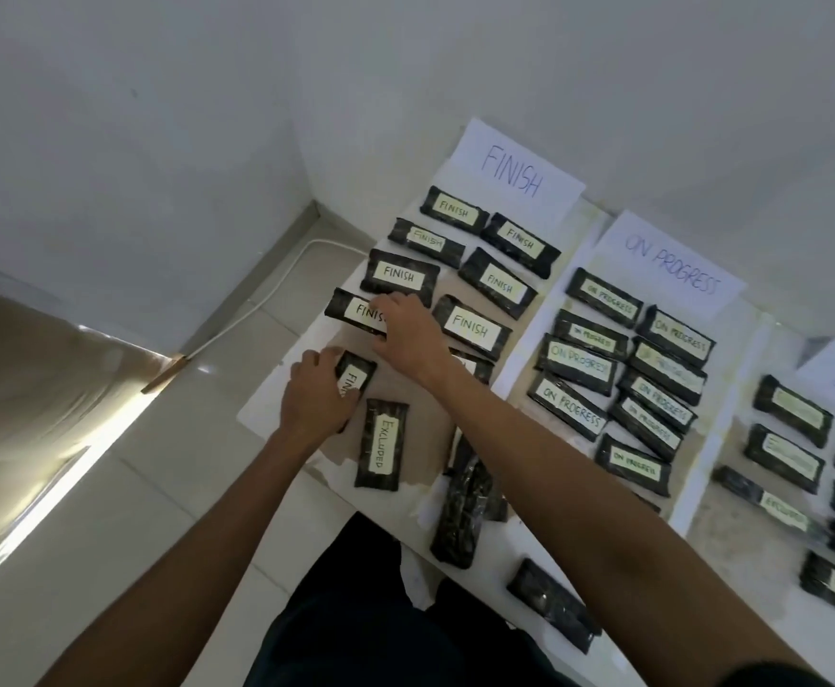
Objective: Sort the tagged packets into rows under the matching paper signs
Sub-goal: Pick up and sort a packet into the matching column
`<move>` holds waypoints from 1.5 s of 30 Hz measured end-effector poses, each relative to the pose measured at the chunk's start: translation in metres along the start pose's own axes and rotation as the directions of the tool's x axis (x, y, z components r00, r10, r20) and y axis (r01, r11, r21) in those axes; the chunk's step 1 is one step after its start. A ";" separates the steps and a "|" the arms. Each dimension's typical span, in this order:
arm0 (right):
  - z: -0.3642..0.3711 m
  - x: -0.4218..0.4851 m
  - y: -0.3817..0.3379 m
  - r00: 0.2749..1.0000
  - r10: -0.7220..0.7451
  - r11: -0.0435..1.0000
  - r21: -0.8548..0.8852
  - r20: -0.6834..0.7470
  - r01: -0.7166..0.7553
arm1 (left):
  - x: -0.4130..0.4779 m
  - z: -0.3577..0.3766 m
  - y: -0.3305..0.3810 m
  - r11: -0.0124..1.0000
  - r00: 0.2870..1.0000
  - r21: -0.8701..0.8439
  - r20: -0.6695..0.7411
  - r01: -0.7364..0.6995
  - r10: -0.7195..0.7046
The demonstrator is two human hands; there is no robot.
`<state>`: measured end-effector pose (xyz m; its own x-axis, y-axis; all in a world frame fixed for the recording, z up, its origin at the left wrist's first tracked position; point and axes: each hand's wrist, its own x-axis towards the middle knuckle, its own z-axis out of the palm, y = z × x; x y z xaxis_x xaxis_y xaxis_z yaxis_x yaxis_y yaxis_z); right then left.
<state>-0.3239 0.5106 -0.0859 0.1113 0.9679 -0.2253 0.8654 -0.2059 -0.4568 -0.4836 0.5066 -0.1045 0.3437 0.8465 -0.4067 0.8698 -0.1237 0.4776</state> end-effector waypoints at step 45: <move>0.091 -0.128 -0.043 0.900 0.434 0.899 -0.043 -0.029 -0.435 | -0.062 0.037 -0.040 0.995 0.995 -0.004 -0.001 -0.104 0.104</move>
<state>-0.4198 0.3826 -0.1156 0.4901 0.7865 -0.3759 0.7511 -0.5998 -0.2758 -0.5272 0.4403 -0.1271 0.4317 0.8297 -0.3539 0.8280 -0.2088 0.5205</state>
